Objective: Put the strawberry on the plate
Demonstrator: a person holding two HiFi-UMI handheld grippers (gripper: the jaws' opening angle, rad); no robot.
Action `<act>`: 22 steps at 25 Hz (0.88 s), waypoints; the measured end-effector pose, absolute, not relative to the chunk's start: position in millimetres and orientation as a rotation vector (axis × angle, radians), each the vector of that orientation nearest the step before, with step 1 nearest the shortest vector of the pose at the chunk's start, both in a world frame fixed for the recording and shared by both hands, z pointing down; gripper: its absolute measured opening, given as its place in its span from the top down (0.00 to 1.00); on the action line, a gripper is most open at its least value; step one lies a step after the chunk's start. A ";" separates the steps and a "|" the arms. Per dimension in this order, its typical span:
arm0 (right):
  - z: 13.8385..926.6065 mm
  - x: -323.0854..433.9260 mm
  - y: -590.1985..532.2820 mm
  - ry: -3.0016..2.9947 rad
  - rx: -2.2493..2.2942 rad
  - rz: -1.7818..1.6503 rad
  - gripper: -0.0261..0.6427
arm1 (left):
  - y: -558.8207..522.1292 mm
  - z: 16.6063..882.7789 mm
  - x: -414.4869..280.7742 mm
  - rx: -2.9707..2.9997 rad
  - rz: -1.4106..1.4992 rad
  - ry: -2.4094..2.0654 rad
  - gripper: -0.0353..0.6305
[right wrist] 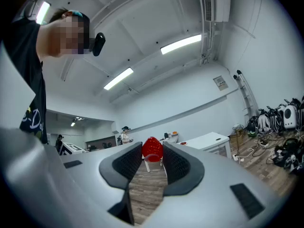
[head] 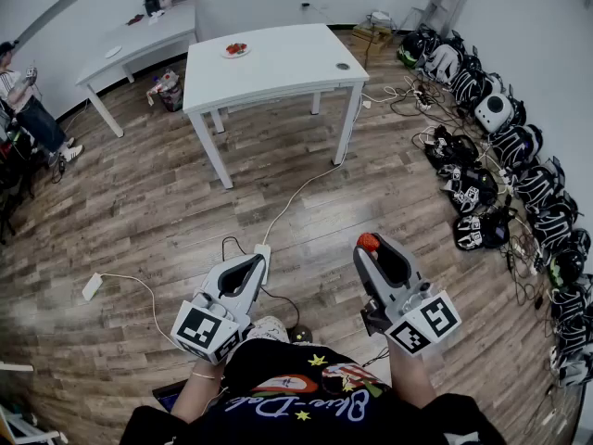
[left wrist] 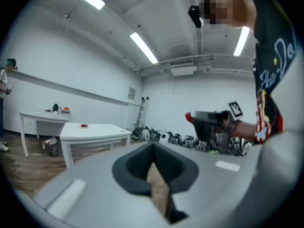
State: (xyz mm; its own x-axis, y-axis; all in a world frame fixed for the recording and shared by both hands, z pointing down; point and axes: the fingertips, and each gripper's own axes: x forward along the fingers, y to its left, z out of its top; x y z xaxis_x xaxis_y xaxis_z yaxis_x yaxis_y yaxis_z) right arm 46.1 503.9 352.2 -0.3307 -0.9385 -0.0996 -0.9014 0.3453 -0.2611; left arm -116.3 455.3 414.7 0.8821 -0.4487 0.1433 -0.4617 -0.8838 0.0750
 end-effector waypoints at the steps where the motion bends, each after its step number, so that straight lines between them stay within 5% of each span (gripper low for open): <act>1: 348.8 50.6 497.5 2.377 -1.651 -0.220 0.75 | 453.7 409.7 -109.2 2.957 0.192 -0.707 0.95; 22: 371.5 73.7 352.3 2.465 -1.586 -0.254 0.75 | 325.5 433.1 -84.8 2.899 0.196 -0.849 0.95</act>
